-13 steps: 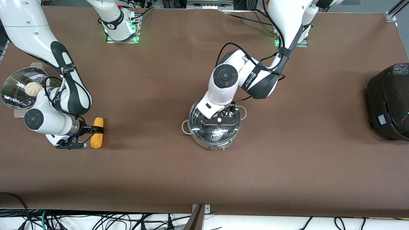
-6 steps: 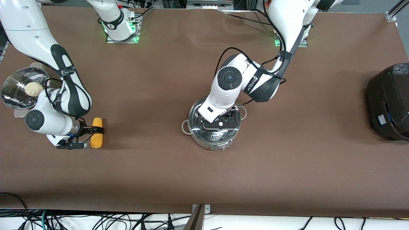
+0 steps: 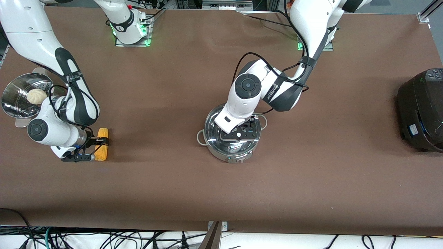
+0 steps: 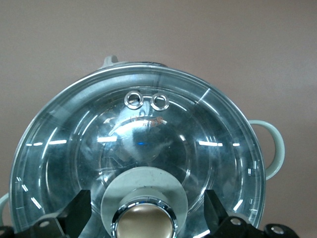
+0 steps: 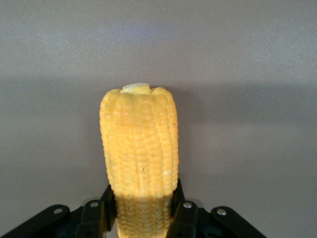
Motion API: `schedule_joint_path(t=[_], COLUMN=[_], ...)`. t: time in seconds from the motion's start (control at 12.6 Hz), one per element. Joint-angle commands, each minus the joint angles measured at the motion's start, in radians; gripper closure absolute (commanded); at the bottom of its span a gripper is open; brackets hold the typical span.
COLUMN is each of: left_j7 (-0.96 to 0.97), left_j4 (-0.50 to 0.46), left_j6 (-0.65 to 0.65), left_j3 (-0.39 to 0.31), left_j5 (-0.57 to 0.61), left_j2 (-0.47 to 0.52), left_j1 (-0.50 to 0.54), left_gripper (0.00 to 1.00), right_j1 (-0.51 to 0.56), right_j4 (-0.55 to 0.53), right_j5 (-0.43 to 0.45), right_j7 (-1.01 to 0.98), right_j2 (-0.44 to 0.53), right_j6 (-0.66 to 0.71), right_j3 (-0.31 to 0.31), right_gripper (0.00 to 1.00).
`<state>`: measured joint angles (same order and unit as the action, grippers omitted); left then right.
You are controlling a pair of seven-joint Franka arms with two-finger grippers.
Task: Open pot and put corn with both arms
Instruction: 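Grasp the lid knob with the left gripper while the right gripper grasps corn, then lift the lid with the left gripper while the right gripper lifts corn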
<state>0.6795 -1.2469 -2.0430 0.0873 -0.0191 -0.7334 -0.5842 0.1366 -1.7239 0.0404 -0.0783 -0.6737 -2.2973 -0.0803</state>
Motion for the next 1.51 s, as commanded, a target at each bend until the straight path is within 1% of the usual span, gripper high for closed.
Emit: schedule_joint_path(t=[0.0, 0.08, 0.16, 0.24, 0.32, 0.48, 0.72, 0.79, 0.95, 1.11, 1.27, 1.35, 1.43], left_j7=[-0.02, -0.02, -0.018, -0.017, -0.014, -0.014, -0.005, -0.002, 0.0, -0.001, -0.003, -0.012, -0.017], left_j4=[0.001, 0.001, 0.001, 0.001, 0.001, 0.003, 0.003, 0.004, 0.021, 0.026, 0.024, 0.024, 0.021], left_j6=[0.006, 0.006, 0.007, 0.009, 0.012, 0.032, 0.033, 0.035, 0.069, 0.162, 0.245, 0.271, 0.317], left_j3=[0.0, -0.001, -0.001, -0.001, 0.0, 0.002, 0.005, 0.006, 0.008, 0.003, 0.002, -0.001, 0.0], left_j5=[-0.001, -0.001, -0.001, -0.001, -0.001, -0.001, -0.007, -0.015, -0.018, -0.018, -0.013, -0.004, -0.001], left_j2=[0.003, 0.006, 0.009, 0.012, 0.016, 0.019, 0.029, 0.037, 0.068, 0.12, 0.161, 0.184, 0.215], left_j1=[0.001, 0.001, 0.003, 0.003, 0.001, 0.001, 0.001, 0.001, 0.003, 0.006, 0.024, 0.033, 0.064], left_gripper=[0.33, 0.52, 0.62, 0.75, 0.78, 0.79, 0.85, 0.89, 0.88, 0.88, 0.87, 0.87, 0.87], right_j1=[0.003, 0.003, 0.003, 0.003, 0.003, 0.003, 0.003, 0.001, 0.003, 0.001, 0.001, -0.002, -0.002], right_j4=[0.006, 0.016, 0.03, 0.053, 0.07, 0.096, 0.157, 0.194, 0.282, 0.329, 0.337, 0.337, 0.339], right_j5=[0.003, 0.001, 0.0, 0.0, 0.0, -0.002, -0.004, -0.004, -0.007, -0.008, -0.01, -0.01, -0.008], right_j7=[-0.012, -0.012, -0.012, -0.014, -0.015, -0.014, -0.014, -0.014, -0.012, -0.008, 0.009, 0.047, 0.122], right_j2=[0.012, 0.02, 0.032, 0.045, 0.063, 0.092, 0.166, 0.184, 0.187, 0.19, 0.212, 0.221, 0.224], right_j6=[0.004, 0.016, 0.047, 0.079, 0.099, 0.156, 0.307, 0.37, 0.485, 0.542, 0.558, 0.562, 0.567], right_j3=[-0.015, -0.016, -0.018, -0.022, -0.024, -0.033, -0.045, -0.047, -0.071, -0.081, -0.122, -0.162, -0.217], right_gripper=[0.74, 0.74, 0.74, 0.74, 0.74, 0.74, 0.74, 0.74, 0.74, 0.74, 0.74, 0.74, 0.73])
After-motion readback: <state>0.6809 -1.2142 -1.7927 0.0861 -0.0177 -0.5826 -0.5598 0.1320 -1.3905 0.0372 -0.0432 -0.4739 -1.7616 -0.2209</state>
